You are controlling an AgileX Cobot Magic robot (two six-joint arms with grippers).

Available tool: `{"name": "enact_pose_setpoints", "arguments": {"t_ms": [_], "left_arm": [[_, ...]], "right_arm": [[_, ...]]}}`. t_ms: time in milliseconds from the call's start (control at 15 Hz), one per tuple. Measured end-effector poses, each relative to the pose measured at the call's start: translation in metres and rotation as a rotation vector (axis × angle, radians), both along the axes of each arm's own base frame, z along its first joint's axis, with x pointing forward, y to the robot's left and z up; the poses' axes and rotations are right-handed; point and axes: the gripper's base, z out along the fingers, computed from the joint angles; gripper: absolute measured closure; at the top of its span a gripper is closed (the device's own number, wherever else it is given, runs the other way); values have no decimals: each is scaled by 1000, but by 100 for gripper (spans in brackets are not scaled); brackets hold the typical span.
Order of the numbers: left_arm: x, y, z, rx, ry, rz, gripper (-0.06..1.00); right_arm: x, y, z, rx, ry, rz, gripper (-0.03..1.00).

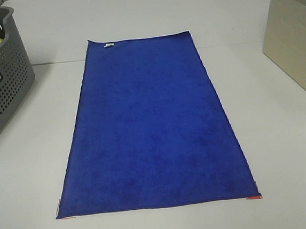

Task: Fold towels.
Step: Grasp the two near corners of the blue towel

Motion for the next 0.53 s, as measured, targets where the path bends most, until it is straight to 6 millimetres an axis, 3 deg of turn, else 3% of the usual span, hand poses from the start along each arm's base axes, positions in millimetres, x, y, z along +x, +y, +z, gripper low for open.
{"name": "enact_pose_setpoints", "arguments": {"t_ms": [533], "left_arm": [[0,0,0,0,0,0,25]], "right_arm": [[0,0,0,0,0,0,23]]}}
